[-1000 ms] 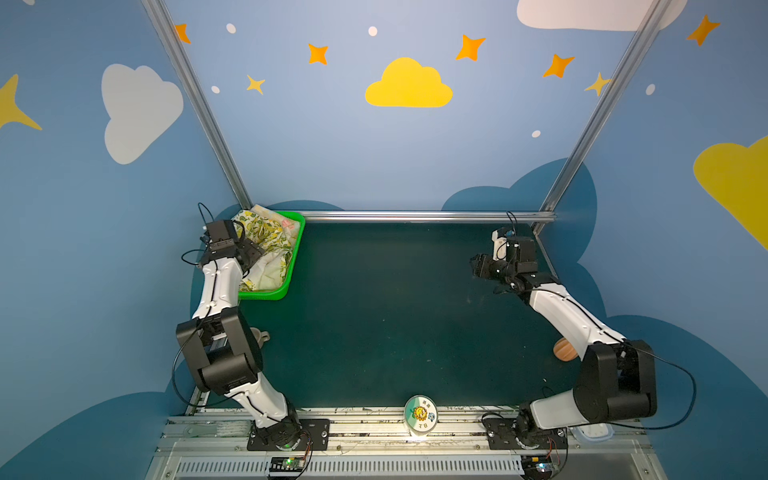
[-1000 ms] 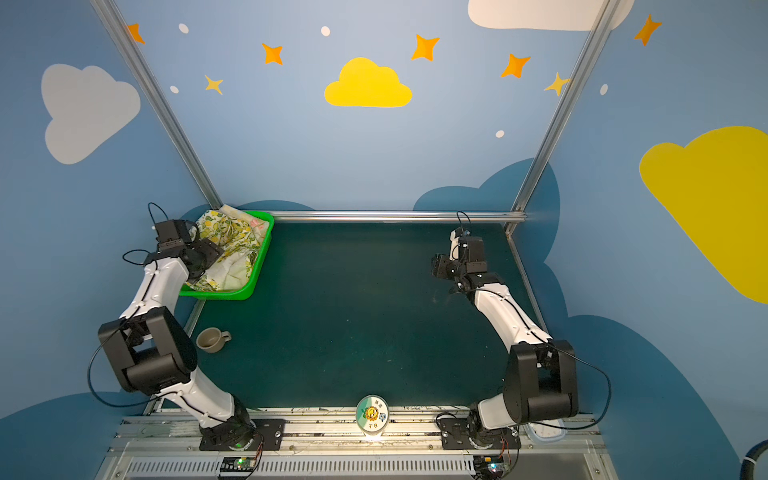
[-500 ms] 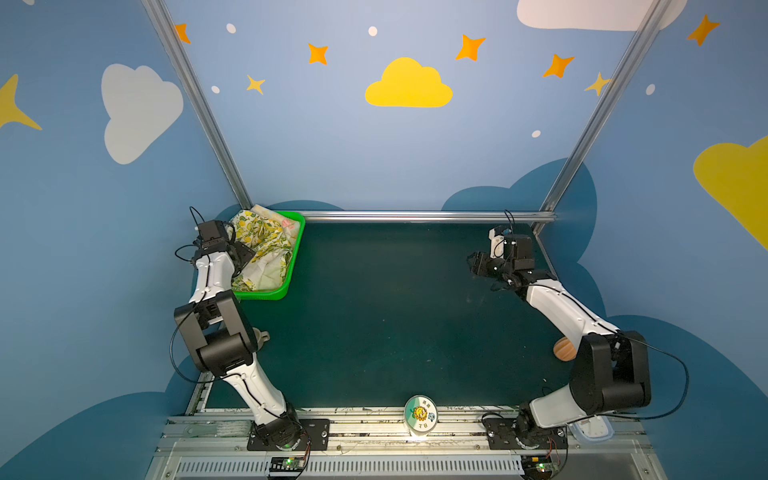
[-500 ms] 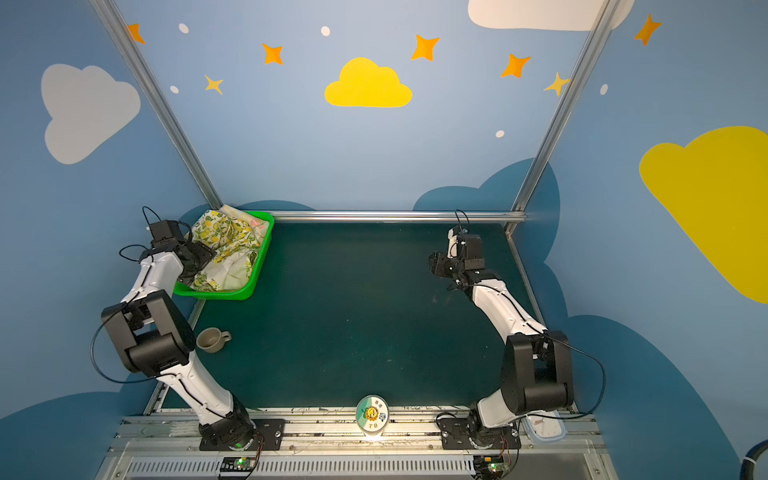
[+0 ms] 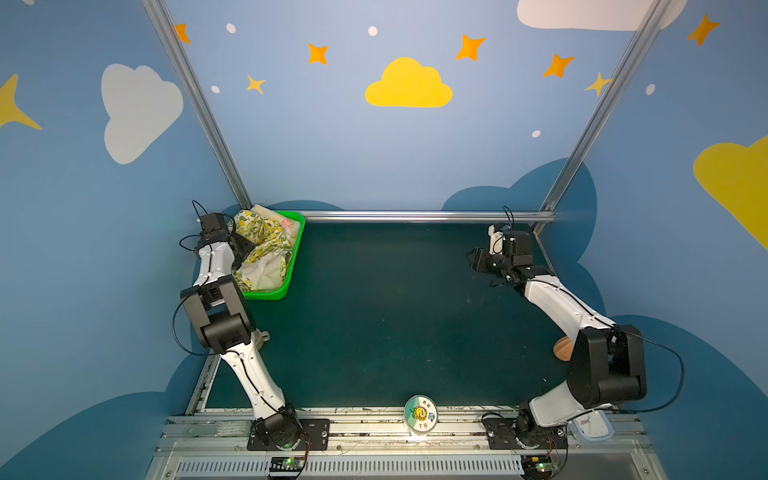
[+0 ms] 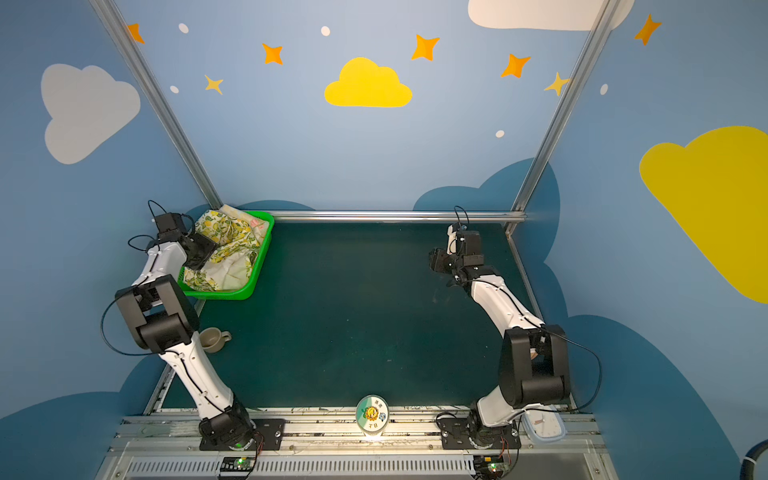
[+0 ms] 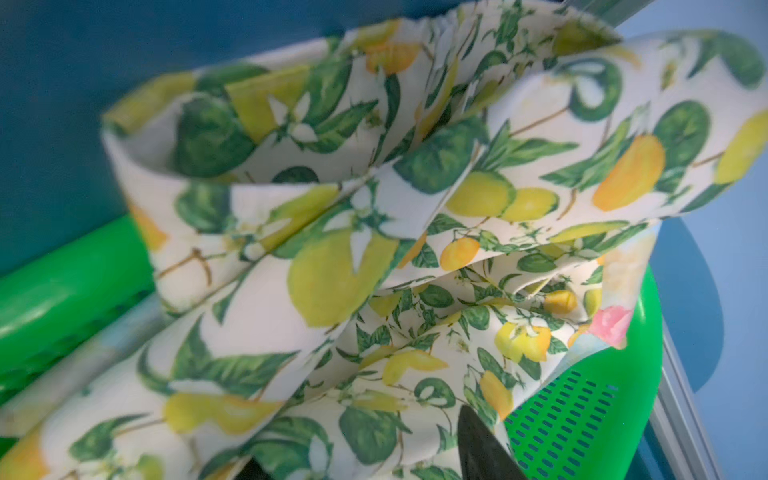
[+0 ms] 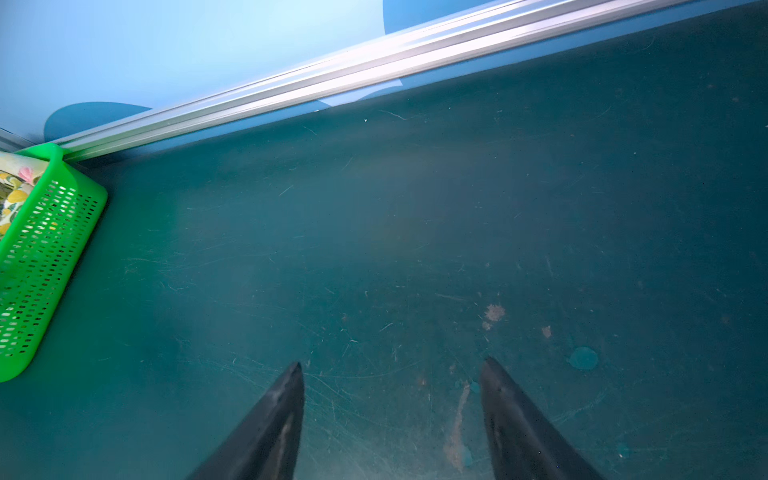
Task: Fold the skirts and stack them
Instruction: 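Reach the left gripper into the green basket and grasp the lemon-print skirt, then lift the skirt out with the left gripper and lay it on the table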
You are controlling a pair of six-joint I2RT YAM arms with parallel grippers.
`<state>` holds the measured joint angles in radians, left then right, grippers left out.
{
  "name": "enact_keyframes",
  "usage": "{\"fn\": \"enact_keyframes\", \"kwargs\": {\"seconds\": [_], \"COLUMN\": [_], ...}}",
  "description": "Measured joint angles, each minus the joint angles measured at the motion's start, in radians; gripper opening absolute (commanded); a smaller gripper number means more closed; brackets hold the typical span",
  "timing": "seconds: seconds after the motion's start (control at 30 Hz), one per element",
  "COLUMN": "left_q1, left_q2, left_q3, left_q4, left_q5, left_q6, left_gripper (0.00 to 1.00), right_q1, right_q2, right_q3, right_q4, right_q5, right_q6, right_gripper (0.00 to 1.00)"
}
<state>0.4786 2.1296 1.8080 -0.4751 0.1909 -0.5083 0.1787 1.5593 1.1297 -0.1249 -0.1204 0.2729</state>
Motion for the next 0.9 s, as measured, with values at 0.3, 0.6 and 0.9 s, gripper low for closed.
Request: {"fn": "enact_keyframes", "kwargs": {"seconds": [0.3,0.6,0.9], "left_q1": [0.0,-0.045,-0.168], "left_q2": [0.008,-0.245,-0.555], "left_q3": [-0.047,-0.16,-0.045], "left_q4": [0.038,0.04,0.018], "left_q5": [0.083,0.104,0.088], "left_q6": [-0.036,-0.069,-0.068], "left_gripper": [0.04,0.04,0.04], "right_q1": [0.0,0.0,0.002], "right_q2": [0.002,0.002,0.026], "right_q3": [0.0,0.002,0.093], "right_q4": [0.0,0.021,0.067], "right_q5": [0.005,-0.028,-0.112], "right_q6": [-0.001,-0.008,-0.011], "right_gripper": [0.65,0.65,0.63]}}
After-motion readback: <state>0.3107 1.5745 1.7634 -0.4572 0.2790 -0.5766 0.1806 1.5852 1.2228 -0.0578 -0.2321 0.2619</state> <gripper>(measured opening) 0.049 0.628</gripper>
